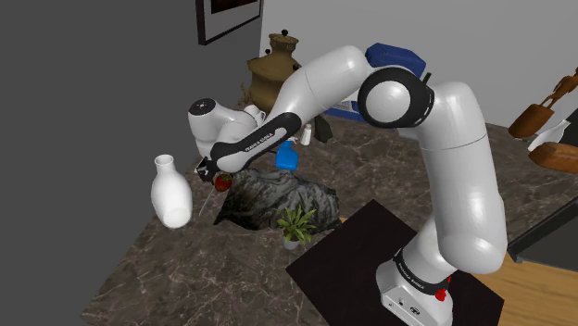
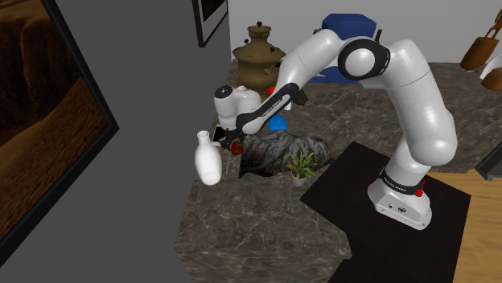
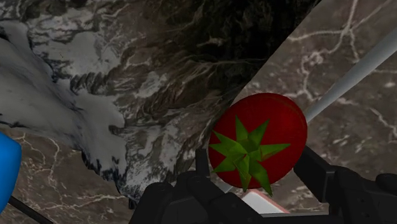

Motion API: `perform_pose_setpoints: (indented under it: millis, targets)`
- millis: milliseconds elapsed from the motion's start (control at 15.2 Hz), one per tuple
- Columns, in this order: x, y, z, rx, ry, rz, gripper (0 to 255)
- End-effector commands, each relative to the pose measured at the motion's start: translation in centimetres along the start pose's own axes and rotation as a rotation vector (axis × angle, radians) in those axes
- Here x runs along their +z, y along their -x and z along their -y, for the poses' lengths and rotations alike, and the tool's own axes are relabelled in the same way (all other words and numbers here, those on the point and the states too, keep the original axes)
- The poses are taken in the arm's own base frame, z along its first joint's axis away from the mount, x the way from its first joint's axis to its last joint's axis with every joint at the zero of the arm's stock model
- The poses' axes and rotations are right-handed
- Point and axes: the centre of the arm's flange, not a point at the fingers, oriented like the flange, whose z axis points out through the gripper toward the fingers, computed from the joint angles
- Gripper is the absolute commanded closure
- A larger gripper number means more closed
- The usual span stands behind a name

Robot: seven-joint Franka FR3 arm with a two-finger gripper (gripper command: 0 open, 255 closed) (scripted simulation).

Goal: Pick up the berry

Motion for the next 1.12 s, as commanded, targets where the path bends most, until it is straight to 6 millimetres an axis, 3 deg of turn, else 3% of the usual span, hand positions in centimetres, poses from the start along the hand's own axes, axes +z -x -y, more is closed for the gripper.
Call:
perform_pose_setpoints:
  millis: [0, 264, 1056]
  targets:
    - [0.1, 0.0, 0.0, 0.0, 0.001, 0.002, 255]
    - [0.1, 0.0, 0.0, 0.0, 0.001, 0.002, 255]
    - [-6.1, -0.9, -1.2, 0.0, 0.001, 0.002, 255]
